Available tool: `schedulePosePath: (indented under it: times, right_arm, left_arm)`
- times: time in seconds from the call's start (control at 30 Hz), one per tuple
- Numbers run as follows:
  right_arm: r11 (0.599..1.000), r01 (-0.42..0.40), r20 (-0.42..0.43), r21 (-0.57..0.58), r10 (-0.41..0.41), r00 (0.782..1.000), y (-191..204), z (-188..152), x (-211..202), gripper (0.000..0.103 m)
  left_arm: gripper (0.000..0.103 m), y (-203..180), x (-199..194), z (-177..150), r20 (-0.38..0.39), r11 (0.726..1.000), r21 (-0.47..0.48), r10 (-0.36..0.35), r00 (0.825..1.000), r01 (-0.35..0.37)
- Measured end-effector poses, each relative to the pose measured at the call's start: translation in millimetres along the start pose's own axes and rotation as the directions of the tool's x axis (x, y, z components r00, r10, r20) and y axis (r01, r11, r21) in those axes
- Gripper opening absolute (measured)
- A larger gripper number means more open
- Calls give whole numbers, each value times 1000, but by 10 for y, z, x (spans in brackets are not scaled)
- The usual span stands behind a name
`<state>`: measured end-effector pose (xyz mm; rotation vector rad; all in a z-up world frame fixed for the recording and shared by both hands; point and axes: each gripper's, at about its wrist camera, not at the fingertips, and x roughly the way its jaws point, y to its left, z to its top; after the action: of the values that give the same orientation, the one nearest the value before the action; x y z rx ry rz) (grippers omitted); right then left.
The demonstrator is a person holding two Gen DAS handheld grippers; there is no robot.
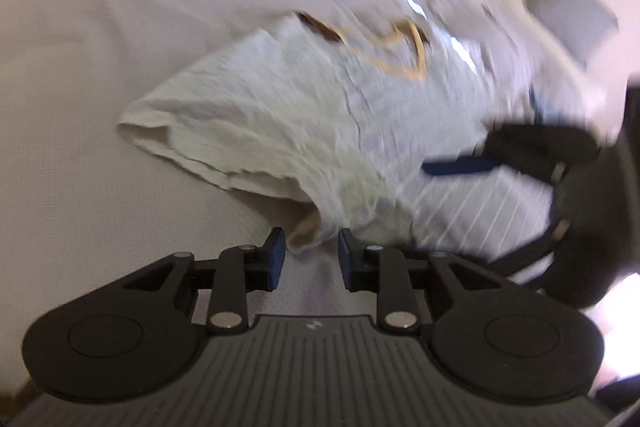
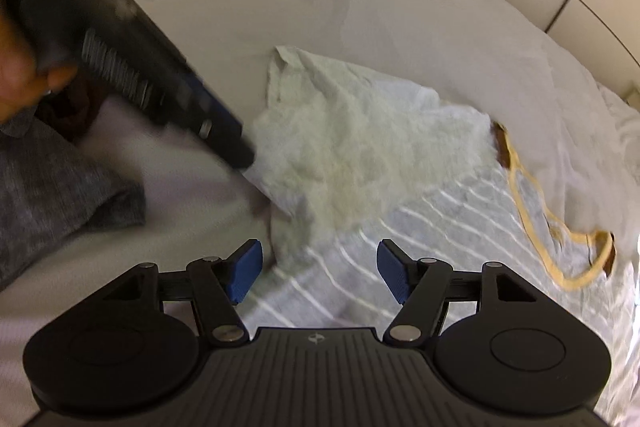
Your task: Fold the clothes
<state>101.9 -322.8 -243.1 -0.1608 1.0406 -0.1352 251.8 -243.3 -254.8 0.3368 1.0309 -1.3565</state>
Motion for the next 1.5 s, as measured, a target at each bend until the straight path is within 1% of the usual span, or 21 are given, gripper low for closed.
schedulePosePath:
  times: [0.03,0.1,0.17,0.23,0.3,0.37,0.47,0.53,0.63,0.67,0.7,0.77,0.9,0.97,1.03,1.07,1.13,1.17,1.27,1.33,1.5]
  right_arm:
    - [1000,2,-3,7,-2,1000,-14,-27,-8,66]
    - [1000,6,-8,21,-6,1000,-41,-81,-25,66]
    - [999,9,-8,32,-8,1000,-61,-90,-53,66]
    - [999,11,-8,42,-11,1000,-81,-96,-80,66]
    - [998,8,-3,55,-8,1000,-100,-96,-121,66]
    - [998,-13,7,66,13,1000,-93,-102,-160,67]
    - [998,-52,22,45,51,998,-18,-89,-183,69]
    - [997,-81,30,15,81,996,61,-75,-179,70]
    - [995,-102,43,-9,102,994,134,-68,-200,70]
    - [995,-103,45,-8,103,994,143,-70,-208,70]
    - [994,-105,43,4,105,994,133,-78,-207,70]
    - [994,-108,37,29,107,994,115,-105,-205,70]
    - [994,-105,36,33,104,994,89,-106,-168,70]
    - [994,-105,42,27,104,994,98,-82,-138,70]
    - [994,-108,52,24,107,993,114,-69,-120,70]
    - [993,-113,57,24,111,992,129,-61,-119,70]
    - [992,-118,63,31,116,991,156,-56,-125,70]
    - [992,-121,66,37,118,991,162,-53,-125,70]
    - [990,-127,67,66,122,990,160,-57,-120,70]
    - [988,-130,73,79,124,990,147,-50,-119,70]
    - [988,-130,75,80,124,990,129,-23,-79,70]
  left_arm:
    - [22,15,35,-6,-6,1000,-7,-16,1000,16]
    - [0,73,37,8,-23,996,-59,-72,997,70]
    - [0,129,-89,2,-25,985,-132,-112,993,108]
    - [0,172,-238,-15,-38,973,-203,-119,992,109]
    - [0,250,-402,-35,-24,944,-303,-144,989,130]
    - [0,331,-517,-60,-20,921,-366,-149,989,132]
    - [0,464,-648,-77,-22,885,-449,-149,989,124]
    - [0,536,-684,-81,-26,871,-475,-153,988,123]
    - [1,639,-703,-42,-16,879,-472,-85,996,67]
    - [7,673,-709,-28,-12,881,-471,-61,998,48]
    - [19,712,-711,20,7,888,-459,-16,1000,18]
    - [29,790,-714,125,50,899,-435,76,996,-47]
    - [29,943,-511,440,75,916,-389,133,988,-94]
    - [29,993,-357,579,60,928,-359,128,990,-98]
    - [30,1025,-186,673,6,936,-327,136,991,-127]
    - [29,1040,-101,719,-21,940,-311,141,990,-141]
    - [21,1096,13,757,-64,938,-309,146,987,-158]
    - [1,1116,35,783,-69,939,-300,152,986,-166]
    - [0,1173,-48,896,0,944,-271,198,980,-191]
    - [0,1246,-93,975,24,943,-275,199,980,-185]
    - [0,1257,-115,1018,14,950,-240,209,978,-200]
